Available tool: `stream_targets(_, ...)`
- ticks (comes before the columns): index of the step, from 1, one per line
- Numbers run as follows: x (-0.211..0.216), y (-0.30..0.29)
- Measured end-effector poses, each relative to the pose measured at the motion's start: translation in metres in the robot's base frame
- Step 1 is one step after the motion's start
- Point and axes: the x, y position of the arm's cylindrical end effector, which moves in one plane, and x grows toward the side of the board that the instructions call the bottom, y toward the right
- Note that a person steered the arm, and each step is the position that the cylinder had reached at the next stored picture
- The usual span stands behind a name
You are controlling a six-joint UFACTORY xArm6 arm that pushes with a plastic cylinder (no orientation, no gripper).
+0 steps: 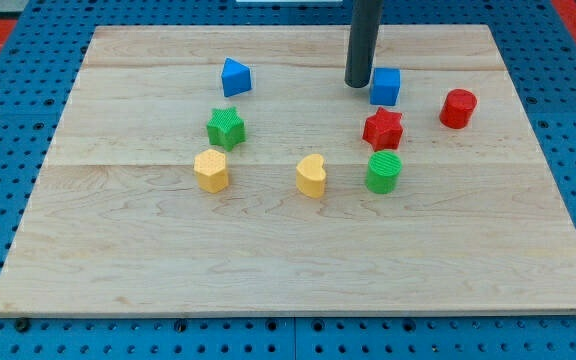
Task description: Push red circle slightly up
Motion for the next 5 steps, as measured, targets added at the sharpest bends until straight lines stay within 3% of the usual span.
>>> stream_targets(1, -0.038, 0.013)
stream_targets(2, -0.046, 0.107)
stream_targets(3, 0.002, 0.194)
stream_targets(4, 0.055, 0.231)
stream_targets(5, 0.089, 0.198)
